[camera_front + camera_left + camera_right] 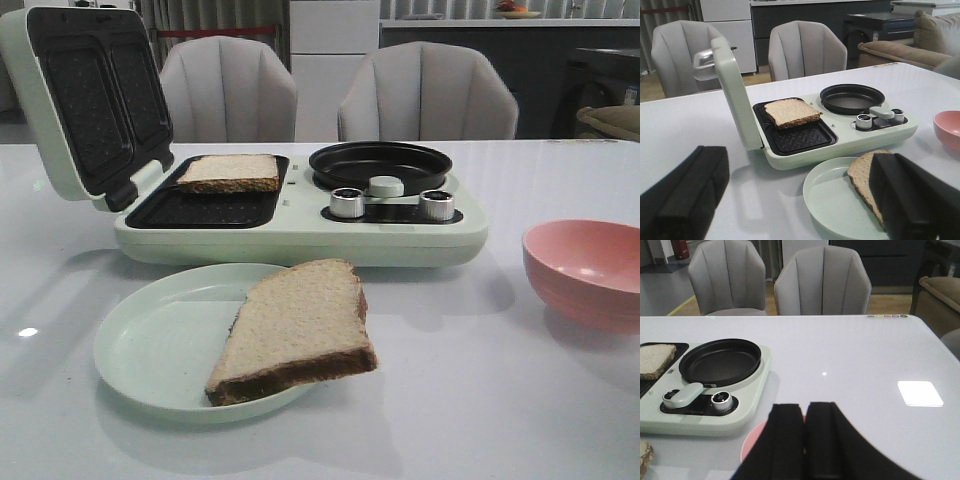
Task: Make breakfast with bread and shrimp
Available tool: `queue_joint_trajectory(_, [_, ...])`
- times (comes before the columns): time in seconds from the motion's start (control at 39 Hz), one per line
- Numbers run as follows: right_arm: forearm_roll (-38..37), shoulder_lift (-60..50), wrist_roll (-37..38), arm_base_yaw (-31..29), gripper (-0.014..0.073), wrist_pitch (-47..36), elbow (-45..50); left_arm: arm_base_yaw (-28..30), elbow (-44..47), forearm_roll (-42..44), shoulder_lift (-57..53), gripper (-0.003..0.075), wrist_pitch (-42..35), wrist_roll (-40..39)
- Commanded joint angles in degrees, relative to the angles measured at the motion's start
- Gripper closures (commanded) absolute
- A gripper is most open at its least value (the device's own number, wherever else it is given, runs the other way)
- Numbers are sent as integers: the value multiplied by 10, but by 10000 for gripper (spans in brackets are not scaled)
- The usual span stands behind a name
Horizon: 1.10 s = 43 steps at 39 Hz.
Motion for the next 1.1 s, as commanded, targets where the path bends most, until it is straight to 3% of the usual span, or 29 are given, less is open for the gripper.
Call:
queue_joint_trajectory(0.0, [0,21,-1,0,401,-31,-26,-5,-14,-9,7,95,-46,-1])
queue_joint_trajectory(0.21, [3,53,-1,10,109,11,-65,-5,-14,-9,7,95,-46,-1])
queue_joint_trajectory(0.28, [6,70,-1,25,55,25,-81,-5,-14,-9,7,95,-46,-1])
queue_joint_trajectory(0.38, [28,104,-1,45,48,48,-107,-5,-14,-9,7,95,-46,-1])
queue_joint_trajectory(0.62, [161,238,-1,81,49,136,-186,-5,-14,-9,7,95,-46,-1])
queue_joint_trajectory(0.9, [238,419,-21,148,49,173,-251,-5,-14,-9,7,95,-46,-1])
queue_joint_trajectory(1.08, [370,528,-87,163,49,173,-277,-5,-14,-9,7,95,-46,-1])
